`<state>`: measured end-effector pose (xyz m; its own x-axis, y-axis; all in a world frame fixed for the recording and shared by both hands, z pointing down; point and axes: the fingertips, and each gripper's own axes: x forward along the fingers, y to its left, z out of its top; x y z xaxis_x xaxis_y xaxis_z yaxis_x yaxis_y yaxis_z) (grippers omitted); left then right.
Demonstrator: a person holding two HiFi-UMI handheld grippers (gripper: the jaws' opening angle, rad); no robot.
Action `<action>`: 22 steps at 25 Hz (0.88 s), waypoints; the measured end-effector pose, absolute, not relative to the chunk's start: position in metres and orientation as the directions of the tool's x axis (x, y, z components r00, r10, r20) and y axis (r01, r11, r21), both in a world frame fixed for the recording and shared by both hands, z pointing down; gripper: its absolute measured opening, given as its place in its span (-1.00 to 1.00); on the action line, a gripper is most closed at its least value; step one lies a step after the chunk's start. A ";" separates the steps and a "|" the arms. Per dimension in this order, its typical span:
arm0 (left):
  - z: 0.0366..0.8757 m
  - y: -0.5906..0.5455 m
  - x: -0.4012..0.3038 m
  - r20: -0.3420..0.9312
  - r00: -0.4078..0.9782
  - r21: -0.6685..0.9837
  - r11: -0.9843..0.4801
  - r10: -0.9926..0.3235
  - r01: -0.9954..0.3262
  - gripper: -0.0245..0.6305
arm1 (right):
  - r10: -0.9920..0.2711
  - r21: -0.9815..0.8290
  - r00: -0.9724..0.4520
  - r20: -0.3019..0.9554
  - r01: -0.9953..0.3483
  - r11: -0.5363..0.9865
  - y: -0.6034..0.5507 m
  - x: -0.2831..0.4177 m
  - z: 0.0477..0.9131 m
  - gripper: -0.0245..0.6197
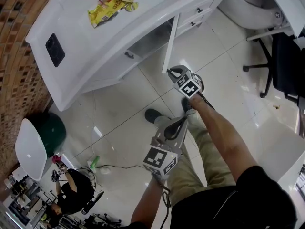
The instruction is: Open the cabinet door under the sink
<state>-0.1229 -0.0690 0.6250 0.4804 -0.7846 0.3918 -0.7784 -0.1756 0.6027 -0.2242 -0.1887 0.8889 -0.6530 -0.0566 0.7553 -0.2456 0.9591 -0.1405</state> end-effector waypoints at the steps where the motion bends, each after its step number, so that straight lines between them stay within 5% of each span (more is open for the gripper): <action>1: 0.625 -0.070 -0.120 0.392 0.483 0.603 -0.178 -0.783 -0.778 -0.88 | -0.058 -0.141 -0.653 0.755 -0.248 0.958 -0.189 -0.219 0.889 -0.79; 22: 0.626 -0.098 -0.055 0.387 0.560 0.612 -0.250 -0.733 -0.750 -0.88 | -0.188 -0.128 -0.616 0.765 -0.432 0.893 -0.249 -0.091 0.892 -0.84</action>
